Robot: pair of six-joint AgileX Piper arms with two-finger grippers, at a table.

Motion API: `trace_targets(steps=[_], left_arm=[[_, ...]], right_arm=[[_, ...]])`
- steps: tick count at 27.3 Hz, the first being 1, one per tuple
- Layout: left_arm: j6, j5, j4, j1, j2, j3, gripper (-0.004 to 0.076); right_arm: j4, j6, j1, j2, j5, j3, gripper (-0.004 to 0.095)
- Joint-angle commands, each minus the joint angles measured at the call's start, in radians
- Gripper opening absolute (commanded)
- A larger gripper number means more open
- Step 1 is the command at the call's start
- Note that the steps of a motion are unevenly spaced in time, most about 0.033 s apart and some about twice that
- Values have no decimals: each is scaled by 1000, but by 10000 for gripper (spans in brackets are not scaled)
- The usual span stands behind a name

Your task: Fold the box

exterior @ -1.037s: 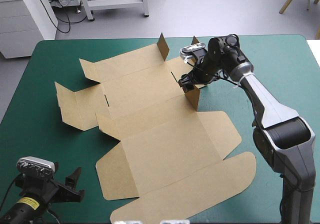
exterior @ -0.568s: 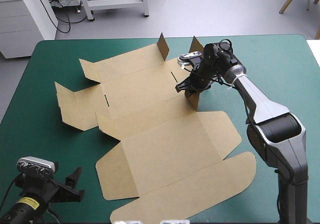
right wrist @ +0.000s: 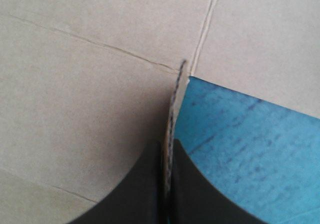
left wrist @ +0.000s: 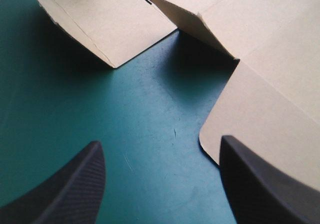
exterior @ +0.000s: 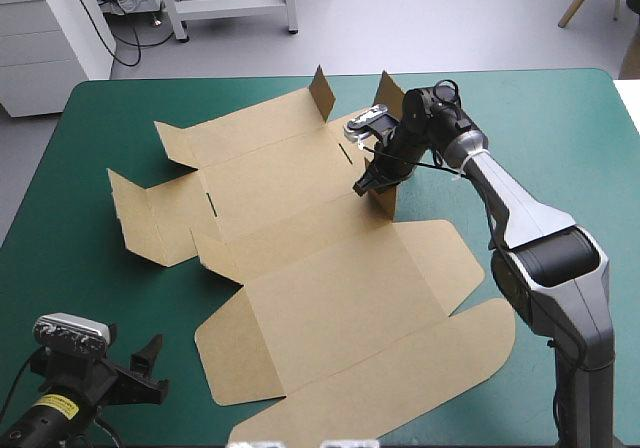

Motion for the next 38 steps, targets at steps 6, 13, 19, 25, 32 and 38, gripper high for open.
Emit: trace_targets(steps=[6, 13, 19, 25, 32, 38], left_arm=[[-8, -63, -17, 3, 21, -23, 465], [-8, -63, -17, 3, 21, -23, 464], [-8, -63, -17, 3, 21, -23, 465], [-8, -63, -17, 3, 21, -23, 464], [-8, -63, -17, 3, 21, -23, 465], [-8, -63, -17, 3, 21, -23, 464]], right_arm=[[35, -487, 66, -63, -23, -101, -13], [192, -893, 66, -63, -42, -131, -14], [330, -989, 72, -62, -105, -131, -14], [323, -981, 82, -41, -128, -131, -14], [244, -876, 82, -2, -196, -131, -13], [201, -849, 82, -2, -302, -131, 14]])
